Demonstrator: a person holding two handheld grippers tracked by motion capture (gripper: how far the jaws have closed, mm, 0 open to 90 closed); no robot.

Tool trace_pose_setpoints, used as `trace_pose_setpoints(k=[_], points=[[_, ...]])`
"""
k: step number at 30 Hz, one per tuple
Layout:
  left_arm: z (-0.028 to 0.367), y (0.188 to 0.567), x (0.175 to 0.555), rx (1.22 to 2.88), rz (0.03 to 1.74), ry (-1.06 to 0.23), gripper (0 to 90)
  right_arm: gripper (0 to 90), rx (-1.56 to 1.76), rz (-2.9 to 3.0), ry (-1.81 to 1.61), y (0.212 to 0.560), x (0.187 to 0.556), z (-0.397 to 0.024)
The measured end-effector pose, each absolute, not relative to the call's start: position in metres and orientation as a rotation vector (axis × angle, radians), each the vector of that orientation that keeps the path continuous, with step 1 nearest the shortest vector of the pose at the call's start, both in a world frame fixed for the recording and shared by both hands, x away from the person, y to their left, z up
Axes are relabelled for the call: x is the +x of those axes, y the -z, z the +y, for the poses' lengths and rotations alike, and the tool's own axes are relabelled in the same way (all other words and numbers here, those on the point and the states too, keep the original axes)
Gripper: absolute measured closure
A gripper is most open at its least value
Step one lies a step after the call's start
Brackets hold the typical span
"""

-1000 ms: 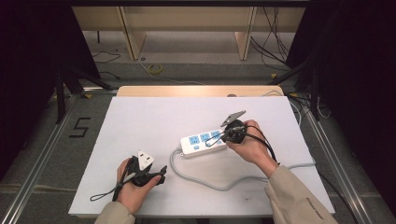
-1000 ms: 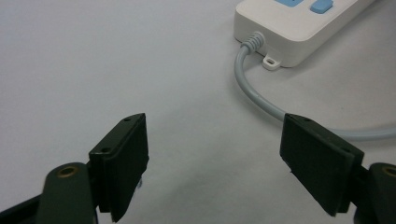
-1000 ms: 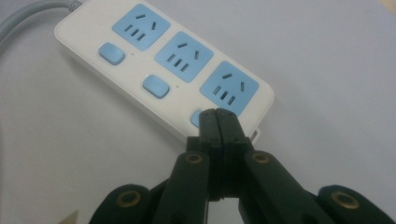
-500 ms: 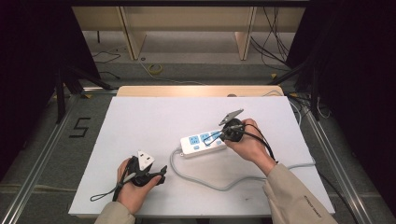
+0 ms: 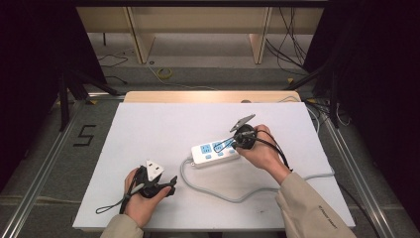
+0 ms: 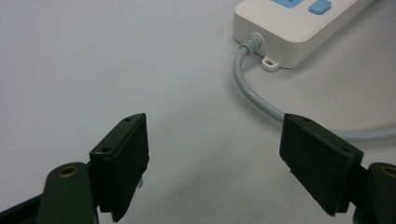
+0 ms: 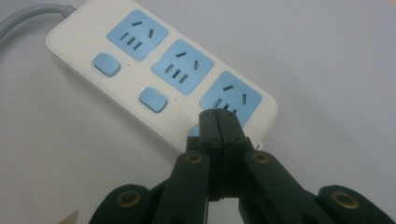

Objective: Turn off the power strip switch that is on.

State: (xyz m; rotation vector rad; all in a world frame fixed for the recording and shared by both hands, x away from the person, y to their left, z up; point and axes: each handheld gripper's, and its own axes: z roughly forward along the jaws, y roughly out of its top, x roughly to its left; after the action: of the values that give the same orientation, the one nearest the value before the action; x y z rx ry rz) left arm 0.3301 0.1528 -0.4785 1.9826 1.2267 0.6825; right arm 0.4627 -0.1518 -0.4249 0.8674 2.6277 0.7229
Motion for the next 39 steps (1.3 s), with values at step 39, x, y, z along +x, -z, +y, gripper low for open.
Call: trace_pose_setpoints(k=[39], points=[[0.153,0.479,0.330,1.986,1.222,-0.681,23.8,90.0,0.917,2.670,-0.699,0.437,0.474,-0.142]])
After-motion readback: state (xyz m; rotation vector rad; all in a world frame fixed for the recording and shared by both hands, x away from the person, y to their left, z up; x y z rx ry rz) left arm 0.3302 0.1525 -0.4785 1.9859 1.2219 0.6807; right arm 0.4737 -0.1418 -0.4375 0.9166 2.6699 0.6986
